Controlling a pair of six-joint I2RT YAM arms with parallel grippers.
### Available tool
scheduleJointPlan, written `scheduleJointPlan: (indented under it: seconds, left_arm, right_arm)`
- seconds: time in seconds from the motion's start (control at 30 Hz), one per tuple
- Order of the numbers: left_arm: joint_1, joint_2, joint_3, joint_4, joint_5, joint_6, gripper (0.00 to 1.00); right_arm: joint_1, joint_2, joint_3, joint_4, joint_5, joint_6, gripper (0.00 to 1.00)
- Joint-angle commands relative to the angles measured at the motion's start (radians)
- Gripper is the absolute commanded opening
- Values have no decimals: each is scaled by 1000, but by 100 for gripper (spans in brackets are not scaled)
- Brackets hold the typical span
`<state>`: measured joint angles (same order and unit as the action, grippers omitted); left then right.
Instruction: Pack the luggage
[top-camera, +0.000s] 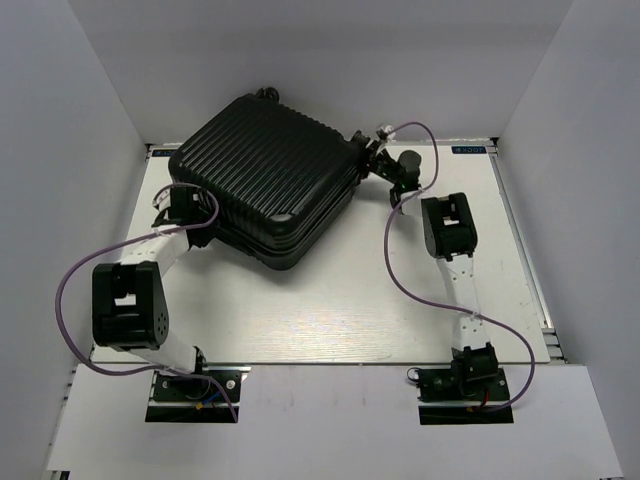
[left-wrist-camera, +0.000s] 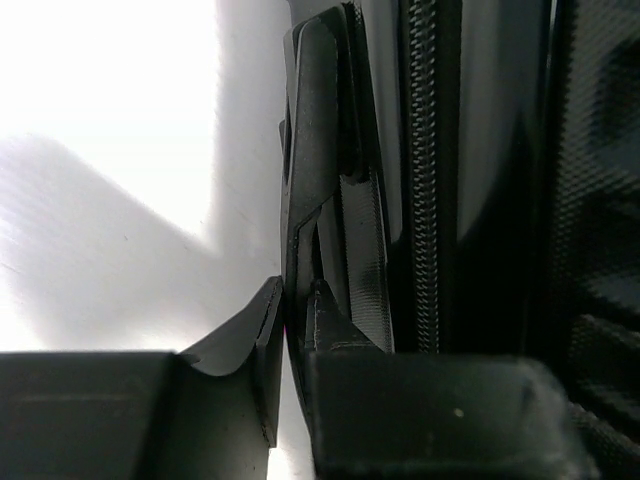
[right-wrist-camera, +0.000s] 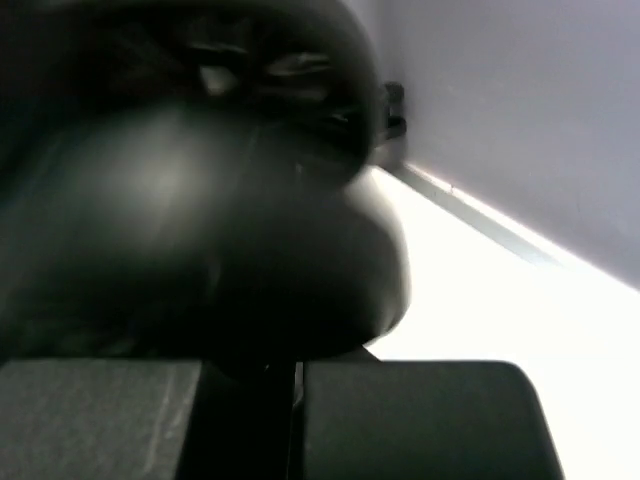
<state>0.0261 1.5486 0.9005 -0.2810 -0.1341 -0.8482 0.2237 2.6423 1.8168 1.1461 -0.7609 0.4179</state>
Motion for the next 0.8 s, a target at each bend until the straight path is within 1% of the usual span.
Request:
scheduleJointPlan:
  seconds: [0.0,0.07,0.13,0.17,0.2,0.27,0.3,0.33,0.4,0.5,0.53,0.57,0.6,0.63,0.67,0.7,0.73,0.77]
  left_arm:
    - [95,105,0,-93,-202,135,0]
    - [95,119,21,-92,-193,152,0]
    - [95,134,49,-95,-190,159,0]
    - [95,143,55,-99,-196,164,0]
    - [95,149,67,-101,-199,163,0]
    - [100,150,74,-95,-190,164,0]
    - [100,145,72,-95,-188,166,0]
    - [101,146,72,-90,-183,170,0]
    - [104,139,69,-89,-173,184,0]
    - [104,125,74,-90,-170,196,0]
    - [106,119,77,-98,-170,193,0]
    - [107,116,83,-104,-173,190,0]
    - [112,111,90,-137,-174,184,0]
    - [115,97,116,-156,-180,179,15]
    - [118,88,124,-170,-193,175,31]
    - [120,76,132,-202,-202,172,44]
    - [121,32,138,-208,-219,178,78]
    - [123,13,143,-210,-228,192,100]
  right_arm:
    - [18,62,203,-140,191,-92,0]
    - [37,112,257,-172,216,-97,0]
    - [54,136,300,-157,299,-64,0]
    - [57,172,309,-140,340,-42,0]
    - [57,183,317,-103,356,8,0]
    - [59,202,329,-57,371,42,0]
    - [60,200,322,-48,371,42,0]
    - [65,185,271,-34,380,42,0]
    - [66,153,230,-13,396,36,0]
    - [68,157,252,-5,417,27,0]
    - [65,154,253,3,414,50,0]
    - [60,147,202,7,413,64,2]
    - [57,86,165,26,426,70,7]
    - [57,55,118,24,440,53,8]
    - [49,-14,20,23,487,39,10]
    - [45,-51,-76,-12,508,1,13]
    - [43,-124,-121,-29,531,-11,17]
    - [26,-198,-208,-45,560,-48,22]
